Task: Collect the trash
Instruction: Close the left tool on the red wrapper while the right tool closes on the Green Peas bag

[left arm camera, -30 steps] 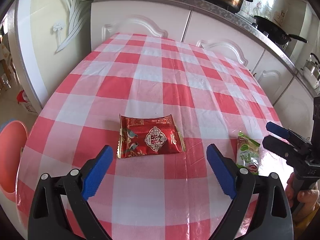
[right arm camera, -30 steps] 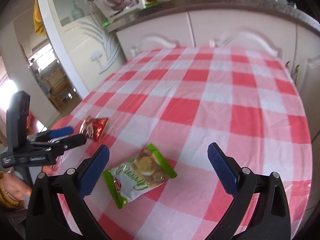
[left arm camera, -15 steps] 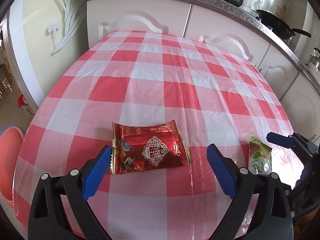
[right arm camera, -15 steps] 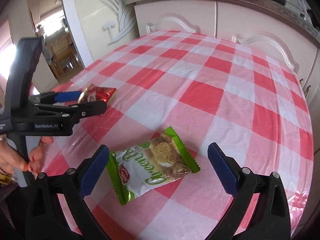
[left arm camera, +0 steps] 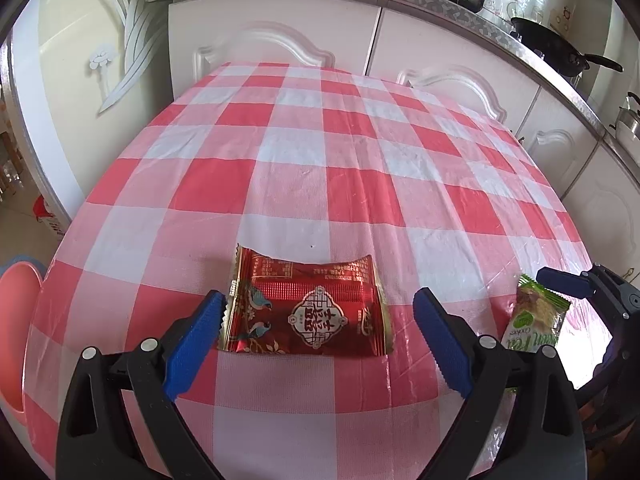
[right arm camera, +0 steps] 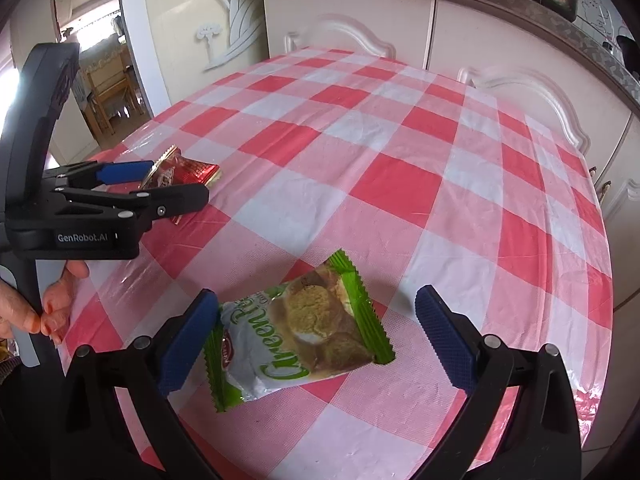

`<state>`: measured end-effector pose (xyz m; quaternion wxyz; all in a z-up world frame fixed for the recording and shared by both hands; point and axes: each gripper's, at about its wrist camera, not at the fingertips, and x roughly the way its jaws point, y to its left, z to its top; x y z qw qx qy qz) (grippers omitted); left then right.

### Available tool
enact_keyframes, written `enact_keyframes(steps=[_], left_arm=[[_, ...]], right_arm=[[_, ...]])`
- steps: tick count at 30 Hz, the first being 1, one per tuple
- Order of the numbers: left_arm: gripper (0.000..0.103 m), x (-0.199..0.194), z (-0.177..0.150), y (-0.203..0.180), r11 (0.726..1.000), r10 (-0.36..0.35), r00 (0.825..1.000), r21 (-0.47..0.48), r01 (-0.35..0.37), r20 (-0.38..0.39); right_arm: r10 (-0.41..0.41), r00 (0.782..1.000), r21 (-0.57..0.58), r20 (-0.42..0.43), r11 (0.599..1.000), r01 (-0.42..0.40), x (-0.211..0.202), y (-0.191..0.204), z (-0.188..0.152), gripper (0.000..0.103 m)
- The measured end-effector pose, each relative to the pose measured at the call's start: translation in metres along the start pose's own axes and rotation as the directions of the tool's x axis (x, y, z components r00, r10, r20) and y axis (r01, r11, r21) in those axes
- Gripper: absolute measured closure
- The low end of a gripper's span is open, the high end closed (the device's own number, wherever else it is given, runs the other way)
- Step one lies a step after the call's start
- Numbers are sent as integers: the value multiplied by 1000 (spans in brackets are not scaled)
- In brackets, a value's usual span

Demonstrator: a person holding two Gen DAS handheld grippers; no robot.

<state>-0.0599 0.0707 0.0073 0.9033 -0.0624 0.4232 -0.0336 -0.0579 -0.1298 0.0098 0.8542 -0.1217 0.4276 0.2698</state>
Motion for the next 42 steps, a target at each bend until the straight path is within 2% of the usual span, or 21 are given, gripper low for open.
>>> enact_keyframes(steps=[7, 12, 14, 16, 20, 26, 28, 30, 34, 39, 42], left_arm=[[26, -2, 0, 2, 1000, 27, 999, 10, -27, 20], [30, -3, 0, 4, 1000, 17, 999, 7, -18, 28], [31, -4, -1, 4, 1000, 14, 999, 6, -14, 30], [32, -4, -1, 4, 1000, 11, 999, 8, -11, 32], [35, -7, -3, 2, 1000, 8, 999, 25, -9, 46], [36, -9, -4, 3, 999, 11, 999, 45, -13, 48], [36, -9, -4, 3, 998, 11, 999, 54, -13, 47], [36, -9, -4, 4, 998, 11, 999, 55, -14, 45], [33, -7, -3, 3, 997, 19, 999, 68, -21, 34], [32, -6, -3, 5, 998, 4, 1000, 60, -6, 22], [26, -5, -3, 3, 997, -11, 1000, 79, 10, 12]], right_arm=[[-61, 998, -32, -15, 998, 61, 4, 8, 2, 4], [-67, 998, -28, -13, 997, 66, 5, 7, 2, 5], [-67, 998, -24, -8, 997, 67, 5, 7, 3, 9], [-51, 999, -12, -3, 999, 51, 5, 6, 3, 21], [-47, 999, 7, 8, 999, 47, 4, 2, 3, 26], [-30, 999, 13, 10, 999, 30, 4, 0, 3, 24], [-5, 1000, 16, 3, 1000, 5, 5, -3, 2, 12], [1, 1000, -1, -10, 1000, -1, 5, -2, 1, 8], [-2, 1000, -50, -24, 999, 1, 4, 3, -3, 7], [-3, 1000, -54, -26, 999, 1, 3, 0, -6, 7], [5, 1000, -65, -28, 998, -7, 2, -1, -7, 7]])
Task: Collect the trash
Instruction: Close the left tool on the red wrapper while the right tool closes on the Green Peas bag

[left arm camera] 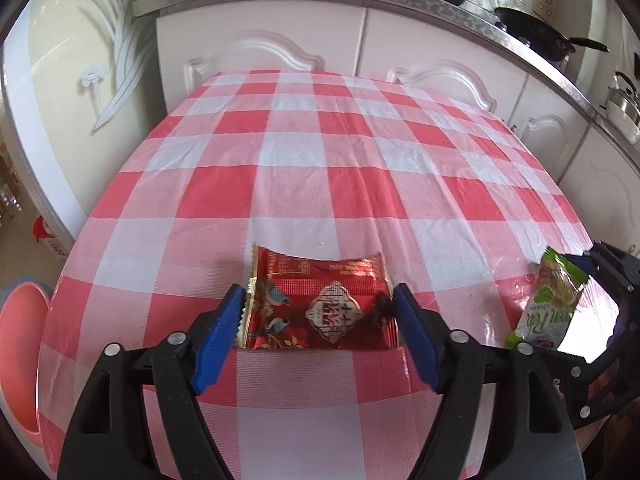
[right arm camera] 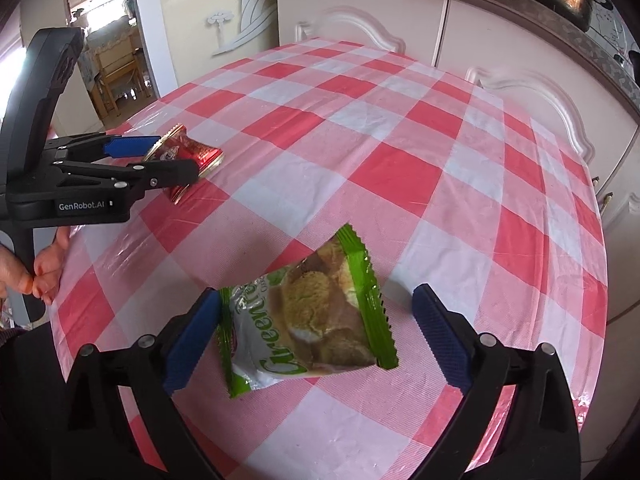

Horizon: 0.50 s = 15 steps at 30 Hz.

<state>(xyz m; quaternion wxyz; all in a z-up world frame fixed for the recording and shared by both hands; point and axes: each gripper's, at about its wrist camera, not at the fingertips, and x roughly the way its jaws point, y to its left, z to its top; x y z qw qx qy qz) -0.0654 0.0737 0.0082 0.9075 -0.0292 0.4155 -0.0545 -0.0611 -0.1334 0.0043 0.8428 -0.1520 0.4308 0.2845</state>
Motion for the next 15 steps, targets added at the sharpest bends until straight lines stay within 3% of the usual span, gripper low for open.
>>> enact_keyframes(steps=[6, 12, 15], left_arm=[[25, 1, -1, -3, 1000, -9, 1000, 19, 9, -2], [39, -2, -2, -4, 1000, -10, 1000, 26, 10, 17], [41, -3, -2, -5, 999, -8, 1000, 33, 7, 22]], right_arm=[[9, 1000, -14, -2, 1000, -9, -1, 1, -2, 4], [7, 1000, -12, -3, 1000, -7, -1, 1, -2, 5], [5, 1000, -10, -2, 1000, -5, -1, -1, -3, 6]])
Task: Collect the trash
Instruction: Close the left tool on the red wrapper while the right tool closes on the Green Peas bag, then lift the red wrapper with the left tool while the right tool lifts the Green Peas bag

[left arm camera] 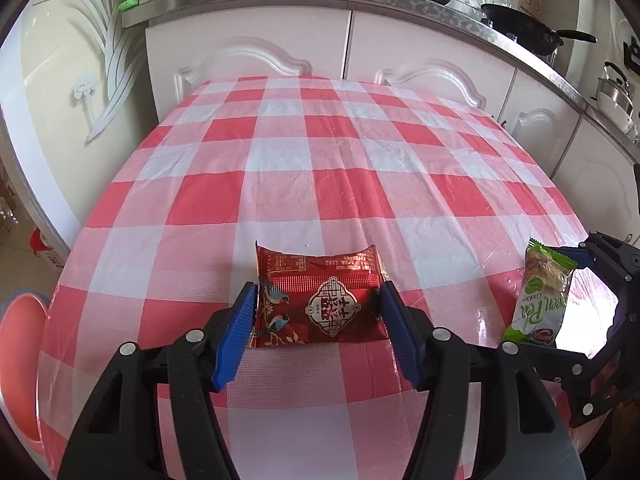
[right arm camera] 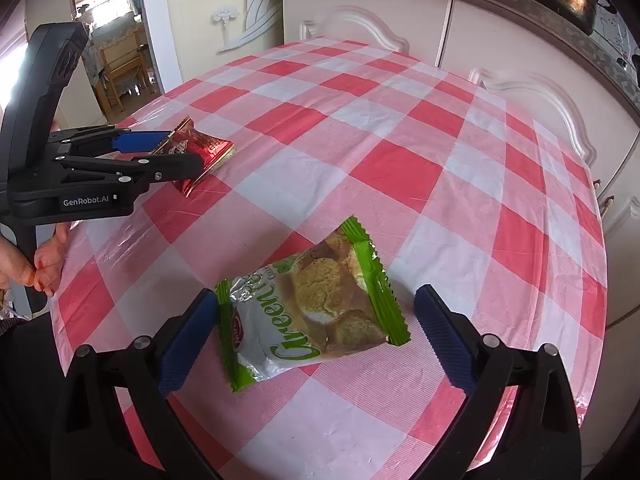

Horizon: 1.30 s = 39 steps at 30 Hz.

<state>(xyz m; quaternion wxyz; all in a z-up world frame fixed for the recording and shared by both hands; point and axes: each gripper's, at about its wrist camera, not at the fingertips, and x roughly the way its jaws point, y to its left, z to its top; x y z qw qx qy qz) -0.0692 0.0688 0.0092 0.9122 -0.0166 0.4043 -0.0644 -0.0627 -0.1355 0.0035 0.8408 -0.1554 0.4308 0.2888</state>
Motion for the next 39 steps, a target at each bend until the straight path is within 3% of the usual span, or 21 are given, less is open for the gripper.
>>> enact_keyframes(steps=[2, 4, 5, 10, 21, 22, 23, 31, 33, 35, 36, 39], left_arm=[[42, 0, 0, 1, 1000, -5, 1000, -4, 5, 3], [44, -1, 0, 3, 1000, -11, 1000, -15, 11, 7], [46, -2, 0, 5, 1000, -16, 1000, -26, 16, 12], [49, -3, -1, 10, 998, -37, 999, -56, 38, 22], [58, -5, -3, 18, 993, -80, 996, -89, 83, 42], [61, -5, -3, 19, 992, -86, 995, -94, 89, 43], [71, -4, -3, 19, 991, -91, 995, -96, 95, 39], [71, -3, -5, 29, 977, -162, 986, -133, 165, 36], [59, -5, -6, 31, 976, -167, 985, -138, 171, 40], [25, -6, -5, 28, 978, -170, 985, -120, 173, 30], [20, -7, -4, 25, 982, -154, 988, -110, 155, 23], [18, -5, 1, 13, 988, -138, 990, -60, 139, 12]], right_arm=[[-8, 1000, 13, 7, 1000, 8, -1, -3, 0, 12], [-32, 999, 52, 23, 998, 31, -5, -11, 2, 37], [-31, 999, 75, 26, 997, 29, -6, -16, 3, 40], [3, 999, 107, 43, 994, -8, -8, -25, 2, 40], [-46, 997, 156, 57, 987, 37, -5, -24, 11, 45], [-51, 997, 165, 62, 986, 40, -6, -24, 12, 46], [-55, 996, 171, 66, 984, 43, -7, -24, 13, 46], [-58, 994, 245, 97, 969, 33, -8, -24, 19, 48], [-53, 993, 262, 103, 965, 25, -7, -22, 19, 48], [-57, 992, 281, 109, 959, 25, -5, -23, 19, 48], [-58, 992, 289, 112, 957, 23, -4, -24, 19, 48], [-51, 992, 307, 119, 952, 12, -1, -26, 20, 48]])
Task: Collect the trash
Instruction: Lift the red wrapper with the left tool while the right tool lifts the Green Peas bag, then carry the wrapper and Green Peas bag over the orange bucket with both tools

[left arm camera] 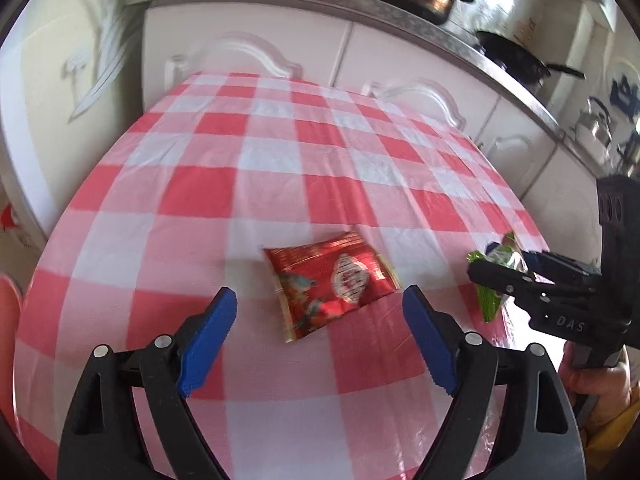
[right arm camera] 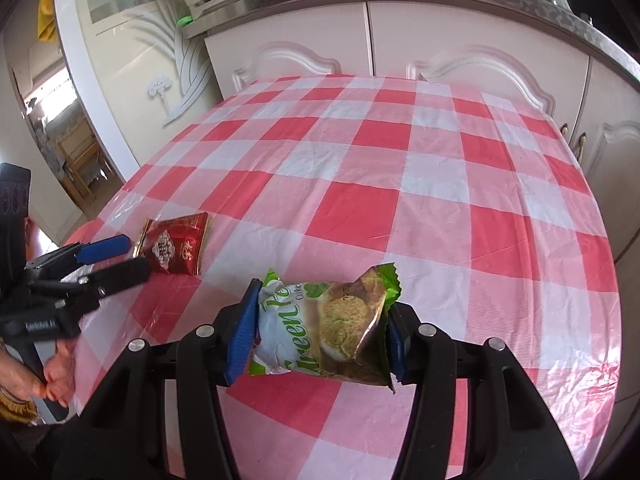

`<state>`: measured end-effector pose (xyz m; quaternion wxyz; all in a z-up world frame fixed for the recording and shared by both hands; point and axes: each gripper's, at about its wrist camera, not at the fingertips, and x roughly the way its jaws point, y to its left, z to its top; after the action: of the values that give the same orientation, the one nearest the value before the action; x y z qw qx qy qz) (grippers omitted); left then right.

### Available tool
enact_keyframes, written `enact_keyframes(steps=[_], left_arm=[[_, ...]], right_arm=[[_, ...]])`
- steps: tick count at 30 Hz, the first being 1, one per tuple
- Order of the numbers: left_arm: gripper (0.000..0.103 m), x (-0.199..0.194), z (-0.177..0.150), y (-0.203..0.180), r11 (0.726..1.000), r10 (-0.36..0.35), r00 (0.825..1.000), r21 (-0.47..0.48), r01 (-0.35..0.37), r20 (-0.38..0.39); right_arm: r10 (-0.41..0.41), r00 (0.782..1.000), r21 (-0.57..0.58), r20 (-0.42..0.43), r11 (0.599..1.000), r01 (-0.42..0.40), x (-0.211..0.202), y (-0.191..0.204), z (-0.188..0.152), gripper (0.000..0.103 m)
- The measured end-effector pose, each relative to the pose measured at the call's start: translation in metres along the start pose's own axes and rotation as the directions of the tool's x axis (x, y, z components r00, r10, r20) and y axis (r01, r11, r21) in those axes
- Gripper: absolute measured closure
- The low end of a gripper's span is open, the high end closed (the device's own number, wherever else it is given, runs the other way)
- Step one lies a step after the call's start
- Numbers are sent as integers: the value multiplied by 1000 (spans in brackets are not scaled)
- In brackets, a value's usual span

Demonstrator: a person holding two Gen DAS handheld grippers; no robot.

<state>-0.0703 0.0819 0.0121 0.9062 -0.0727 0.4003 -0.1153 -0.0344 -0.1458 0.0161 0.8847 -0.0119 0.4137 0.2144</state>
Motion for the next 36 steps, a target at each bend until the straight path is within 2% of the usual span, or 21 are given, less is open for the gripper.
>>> enact_keyframes(steps=[2, 4, 8, 12, 15, 16, 24, 28, 36], left_arm=[[12, 8, 6, -3, 999, 47, 999, 22, -46, -23], [11, 15, 12, -3, 998, 66, 997, -3, -66, -51], [11, 22, 21, -10, 997, 62, 995, -49, -65, -77], [11, 35, 22, -20, 987, 158, 985, -18, -159, -66], [27, 36, 22, -24, 979, 203, 978, 8, -203, -51], [36, 34, 22, -23, 979, 202, 978, 6, -202, -42], [46, 26, 20, -14, 986, 164, 986, -12, -164, -30], [47, 15, 17, -2, 990, 135, 991, -46, -136, -17], [47, -22, 6, 36, 987, 112, 993, -120, -107, 34]], right_arm=[[1, 1000, -1, 2, 1000, -1, 0, 1, 0, 48], [-2, 1000, -3, 10, 1000, 2, -1, 1, 0, 48], [6, 999, 11, 33, 1000, -6, -4, -2, 0, 48], [26, 999, 38, 39, 999, -27, -7, -11, 0, 48], [35, 999, 49, 35, 998, -37, -7, -16, -1, 48], [41, 998, 55, 38, 998, -43, -8, -17, -1, 48], [56, 997, 64, 56, 996, -59, -13, -16, 0, 48], [66, 996, 62, 65, 996, -70, -14, -11, 2, 48], [151, 987, 55, 57, 986, -154, -6, 16, 6, 48]])
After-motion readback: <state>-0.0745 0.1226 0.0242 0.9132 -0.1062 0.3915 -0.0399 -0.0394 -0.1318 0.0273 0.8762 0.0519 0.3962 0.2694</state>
